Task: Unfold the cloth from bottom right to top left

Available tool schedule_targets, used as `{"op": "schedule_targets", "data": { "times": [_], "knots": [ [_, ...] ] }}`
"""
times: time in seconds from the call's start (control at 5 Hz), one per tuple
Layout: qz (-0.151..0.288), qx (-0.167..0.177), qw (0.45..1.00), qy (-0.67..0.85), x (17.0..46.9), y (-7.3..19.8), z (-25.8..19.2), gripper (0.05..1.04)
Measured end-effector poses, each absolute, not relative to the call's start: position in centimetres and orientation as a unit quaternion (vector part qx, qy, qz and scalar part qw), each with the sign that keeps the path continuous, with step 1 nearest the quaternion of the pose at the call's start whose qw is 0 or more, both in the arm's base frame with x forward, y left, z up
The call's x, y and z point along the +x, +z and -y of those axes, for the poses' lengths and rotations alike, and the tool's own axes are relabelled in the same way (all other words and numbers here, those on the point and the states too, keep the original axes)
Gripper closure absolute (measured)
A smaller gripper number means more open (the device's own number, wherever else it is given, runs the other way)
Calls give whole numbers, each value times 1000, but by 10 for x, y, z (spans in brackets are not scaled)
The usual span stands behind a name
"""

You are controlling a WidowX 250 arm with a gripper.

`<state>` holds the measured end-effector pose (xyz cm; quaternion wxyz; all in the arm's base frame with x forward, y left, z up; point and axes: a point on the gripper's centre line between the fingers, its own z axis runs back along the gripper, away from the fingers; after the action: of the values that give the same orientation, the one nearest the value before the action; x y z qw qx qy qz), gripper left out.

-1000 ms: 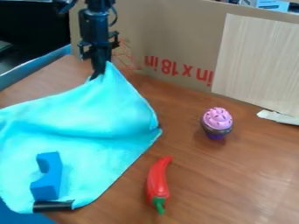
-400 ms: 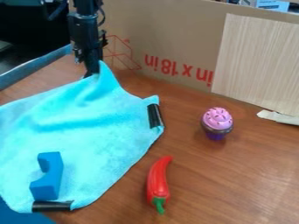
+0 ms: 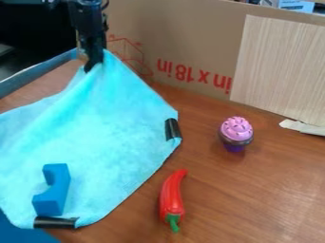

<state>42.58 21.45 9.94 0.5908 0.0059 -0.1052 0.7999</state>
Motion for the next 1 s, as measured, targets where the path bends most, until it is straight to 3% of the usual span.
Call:
{"op": "schedule_targets", "data": {
  "times": [0.4,0.6,0.8,1.0],
  "knots": [
    [99,16,571,815,438,90,-229,998],
    [97,33,567,817,441,79,-236,842],
    [108,42,566,816,442,76,-239,593],
    [97,48,572,813,439,65,-237,256]
  ]
}}
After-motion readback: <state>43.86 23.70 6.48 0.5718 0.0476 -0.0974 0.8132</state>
